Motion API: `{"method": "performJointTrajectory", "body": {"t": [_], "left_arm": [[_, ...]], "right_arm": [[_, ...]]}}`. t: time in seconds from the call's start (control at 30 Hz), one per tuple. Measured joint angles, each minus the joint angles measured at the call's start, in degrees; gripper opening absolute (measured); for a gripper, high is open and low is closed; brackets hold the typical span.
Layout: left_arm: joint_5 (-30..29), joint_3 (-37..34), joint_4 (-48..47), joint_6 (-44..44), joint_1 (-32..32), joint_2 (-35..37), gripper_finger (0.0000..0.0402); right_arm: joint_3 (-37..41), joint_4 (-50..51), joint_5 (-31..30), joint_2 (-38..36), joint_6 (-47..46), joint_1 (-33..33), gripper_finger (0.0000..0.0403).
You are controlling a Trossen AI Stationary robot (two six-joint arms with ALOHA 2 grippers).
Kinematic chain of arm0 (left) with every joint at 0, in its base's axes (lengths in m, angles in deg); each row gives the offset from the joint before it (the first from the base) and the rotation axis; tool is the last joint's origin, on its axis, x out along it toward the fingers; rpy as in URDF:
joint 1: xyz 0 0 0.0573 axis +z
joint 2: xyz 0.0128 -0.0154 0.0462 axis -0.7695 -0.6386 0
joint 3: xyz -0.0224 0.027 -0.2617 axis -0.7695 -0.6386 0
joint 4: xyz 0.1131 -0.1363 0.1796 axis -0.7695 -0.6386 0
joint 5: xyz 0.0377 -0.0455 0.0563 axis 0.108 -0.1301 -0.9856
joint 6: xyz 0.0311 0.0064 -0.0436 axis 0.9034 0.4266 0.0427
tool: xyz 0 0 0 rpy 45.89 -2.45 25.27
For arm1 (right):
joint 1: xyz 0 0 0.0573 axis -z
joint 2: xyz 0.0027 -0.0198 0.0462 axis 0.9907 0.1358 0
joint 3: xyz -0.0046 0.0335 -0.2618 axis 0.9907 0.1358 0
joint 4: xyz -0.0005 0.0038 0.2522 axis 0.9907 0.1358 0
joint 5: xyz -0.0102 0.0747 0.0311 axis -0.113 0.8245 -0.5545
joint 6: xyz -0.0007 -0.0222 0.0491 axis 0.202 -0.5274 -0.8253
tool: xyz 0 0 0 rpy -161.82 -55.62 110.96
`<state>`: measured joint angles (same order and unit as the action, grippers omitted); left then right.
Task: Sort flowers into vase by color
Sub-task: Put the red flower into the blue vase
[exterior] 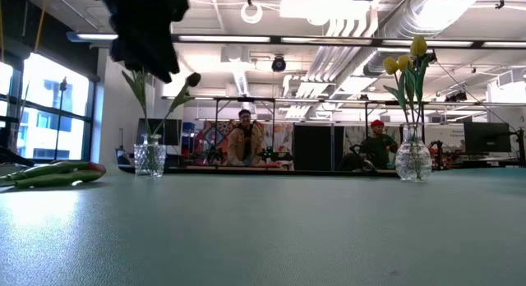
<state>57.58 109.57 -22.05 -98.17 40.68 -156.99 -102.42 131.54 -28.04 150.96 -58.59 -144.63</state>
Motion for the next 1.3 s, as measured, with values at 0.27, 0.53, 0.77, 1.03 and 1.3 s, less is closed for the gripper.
{"method": "performJointTrajectory", "body": {"t": [0.27, 0.53, 0.77, 1.03, 1.3], "left_arm": [[-4.2, -12.6, 0.1, -20.6, -1.5, 5.3, 0.0136], [-1.9, -19.1, -6.1, -37.5, -1.3, 4.5, 0.0136], [-1.5, -23.8, -5.3, -39.6, 1.7, 4.2, 0.0136], [2.7, -28.6, 1.7, -35.2, 7.2, 4.2, 0.0128], [4.3, -31.0, 5.9, -34.2, 9.0, 3.9, 0.0068]], "right_arm": [[-12.2, -7.7, -23.0, -0.2, 19.2, 1.2, 0.0185], [-12.8, -11.6, -28.7, 0.3, 28.8, 6.8, 0.0185], [-3.4, -13.2, -23.1, 1.8, 19.9, 15.9, 0.0185], [3.0, -26.2, -15.1, 1.9, 29.4, 22.9, 0.0185], [3.0, -27.3, -14.1, 2.1, 33.7, 25.1, 0.0185]]}}
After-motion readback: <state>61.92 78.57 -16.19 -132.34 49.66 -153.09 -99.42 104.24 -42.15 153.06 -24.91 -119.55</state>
